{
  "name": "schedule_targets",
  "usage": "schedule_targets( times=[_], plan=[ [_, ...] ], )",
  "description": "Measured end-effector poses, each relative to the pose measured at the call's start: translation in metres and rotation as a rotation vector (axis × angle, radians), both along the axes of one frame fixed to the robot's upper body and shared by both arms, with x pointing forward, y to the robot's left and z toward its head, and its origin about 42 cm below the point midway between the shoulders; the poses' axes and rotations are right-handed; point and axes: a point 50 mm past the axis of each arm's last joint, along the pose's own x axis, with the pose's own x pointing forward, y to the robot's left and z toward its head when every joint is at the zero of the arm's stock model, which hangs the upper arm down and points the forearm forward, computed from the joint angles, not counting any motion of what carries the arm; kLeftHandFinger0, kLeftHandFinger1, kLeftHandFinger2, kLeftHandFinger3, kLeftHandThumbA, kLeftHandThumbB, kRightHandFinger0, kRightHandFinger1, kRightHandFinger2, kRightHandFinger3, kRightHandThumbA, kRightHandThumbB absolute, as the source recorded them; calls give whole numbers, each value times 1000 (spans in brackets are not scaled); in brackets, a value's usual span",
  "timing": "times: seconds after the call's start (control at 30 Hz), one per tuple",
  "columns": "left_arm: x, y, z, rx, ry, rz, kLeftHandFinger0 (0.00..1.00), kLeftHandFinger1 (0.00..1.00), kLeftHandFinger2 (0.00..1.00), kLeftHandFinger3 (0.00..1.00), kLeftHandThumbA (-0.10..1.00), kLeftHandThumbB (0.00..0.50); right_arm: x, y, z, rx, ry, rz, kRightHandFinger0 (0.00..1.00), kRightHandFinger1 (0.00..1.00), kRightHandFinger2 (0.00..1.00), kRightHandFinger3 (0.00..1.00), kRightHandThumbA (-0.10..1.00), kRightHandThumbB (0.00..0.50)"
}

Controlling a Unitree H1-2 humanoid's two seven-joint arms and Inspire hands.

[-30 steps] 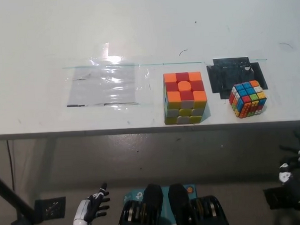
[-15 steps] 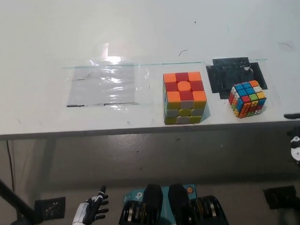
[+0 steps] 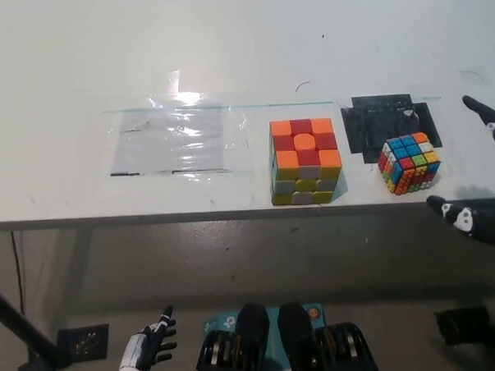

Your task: The robot uses its right hand to pick up the small cube kept on the middle on the desk and place it on the bigger cube kept next to it

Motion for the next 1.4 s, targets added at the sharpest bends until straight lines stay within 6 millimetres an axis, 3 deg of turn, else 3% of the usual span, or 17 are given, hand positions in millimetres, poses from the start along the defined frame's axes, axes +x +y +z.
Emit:
schedule_targets(
  times=[0.13, 0.17, 0.27, 0.43, 0.53, 0.6, 0.67, 0.77, 0.87, 0.93, 0.97, 1.0, 1.07, 1.1, 1.23, 1.27, 1.4],
  plan=[
    [0, 0, 0, 0, -2, 3, 688, 623, 666, 632, 807, 101, 12, 5, -1, -60, 29, 9, 1000, 1000, 1000, 1000, 954, 500],
    [0, 0, 0, 0, -4, 4, 771, 702, 741, 709, 839, 111, 16, 6, -3, -78, 41, 9, 1000, 1000, 1000, 1000, 941, 500],
    [0, 1, 0, 5, -5, 4, 849, 778, 806, 767, 869, 95, 31, 7, -7, -121, 71, 2, 1000, 1000, 1000, 1000, 863, 500],
    [0, 2, 1, 10, -7, 3, 741, 683, 729, 713, 853, 111, 62, 5, -26, -169, 167, -21, 1000, 1000, 1000, 1000, 804, 500],
    [1, 3, 1, 11, -8, 3, 746, 683, 711, 699, 852, 98, 79, 5, -38, -203, 210, -26, 1000, 1000, 1000, 1000, 836, 500],
    [1, 3, 1, 11, -8, 3, 758, 681, 688, 660, 854, 103, 87, 4, -42, -217, 227, -23, 1000, 1000, 1000, 1000, 788, 488],
    [1, 3, 1, 12, -8, 4, 794, 715, 731, 703, 875, 108, 95, 5, -46, -228, 239, -18, 1000, 1000, 1000, 1000, 745, 485],
    [1, 3, 1, 15, -8, 0, 776, 707, 732, 729, 865, 125, 104, 7, -51, -239, 253, -6, 1000, 1000, 1000, 1000, 698, 481],
    [1, 5, 1, 17, -9, 0, 749, 684, 714, 698, 852, 109, 111, 9, -55, -248, 261, 9, 1000, 1000, 1000, 1000, 735, 492],
    [1, 5, 1, 20, -9, -1, 796, 720, 723, 711, 873, 115, 115, 10, -57, -258, 264, 19, 1000, 1000, 1000, 1000, 747, 494],
    [1, 6, 1, 23, -9, -3, 870, 781, 793, 784, 890, 129, 117, 11, -57, -262, 260, 25, 1000, 1000, 1000, 1000, 730, 479],
    [1, 6, 1, 25, -8, -6, 861, 775, 793, 782, 886, 118, 118, 12, -56, -265, 257, 30, 1000, 1000, 1000, 1000, 728, 476],
    [1, 6, 1, 28, -8, -8, 759, 691, 732, 717, 855, 121, 120, 16, -54, -276, 243, 45, 1000, 1000, 1000, 1000, 724, 470],
    [1, 6, 1, 28, -8, -7, 816, 744, 769, 742, 866, 113, 121, 17, -53, -281, 237, 51, 1000, 1000, 1000, 1000, 735, 476],
    [1, 6, 1, 28, -8, -8, 743, 674, 706, 655, 848, 103, 126, 25, -49, -312, 211, 76, 1000, 1000, 1000, 1000, 746, 479],
    [1, 6, 1, 28, -8, -8, 794, 720, 730, 699, 877, 92, 127, 26, -49, -321, 207, 79, 1000, 1000, 1000, 1000, 708, 480],
    [1, 6, 2, 36, -12, -15, 835, 757, 791, 755, 899, 83, 131, 27, -61, -348, 218, 79, 1000, 1000, 1000, 1000, 690, 485]
  ],
)
